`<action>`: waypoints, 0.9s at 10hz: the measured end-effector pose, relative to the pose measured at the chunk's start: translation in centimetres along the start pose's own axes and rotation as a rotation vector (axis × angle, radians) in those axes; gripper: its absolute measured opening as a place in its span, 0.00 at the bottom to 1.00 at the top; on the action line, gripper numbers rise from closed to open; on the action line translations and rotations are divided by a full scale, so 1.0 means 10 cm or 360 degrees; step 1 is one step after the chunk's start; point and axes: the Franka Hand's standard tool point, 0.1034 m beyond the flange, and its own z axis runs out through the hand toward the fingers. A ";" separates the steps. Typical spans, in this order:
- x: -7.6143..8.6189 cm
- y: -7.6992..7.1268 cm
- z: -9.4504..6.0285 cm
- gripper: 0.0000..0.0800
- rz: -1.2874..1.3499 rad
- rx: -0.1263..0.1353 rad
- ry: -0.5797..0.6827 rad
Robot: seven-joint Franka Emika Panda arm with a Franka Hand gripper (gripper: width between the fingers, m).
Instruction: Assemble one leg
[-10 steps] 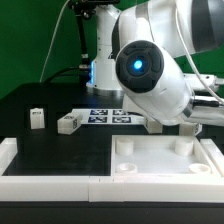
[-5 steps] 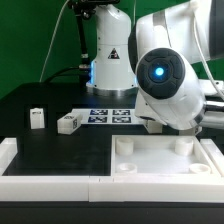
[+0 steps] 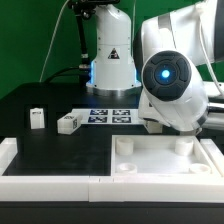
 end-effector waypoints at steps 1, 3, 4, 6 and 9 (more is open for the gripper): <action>0.00 0.00 0.00 0.36 0.0000 0.0000 0.0000; 0.00 0.00 0.00 0.36 0.0000 0.0000 0.0000; 0.00 0.00 0.00 0.36 0.0000 0.0000 0.0000; 0.00 0.00 0.00 0.36 0.0000 0.0000 0.0000; -0.11 0.00 -0.24 0.36 -0.0044 0.0013 -0.0013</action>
Offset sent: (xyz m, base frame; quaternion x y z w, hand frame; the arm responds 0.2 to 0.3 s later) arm 0.0000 0.0000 0.0000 0.0000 0.0000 0.0000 1.0000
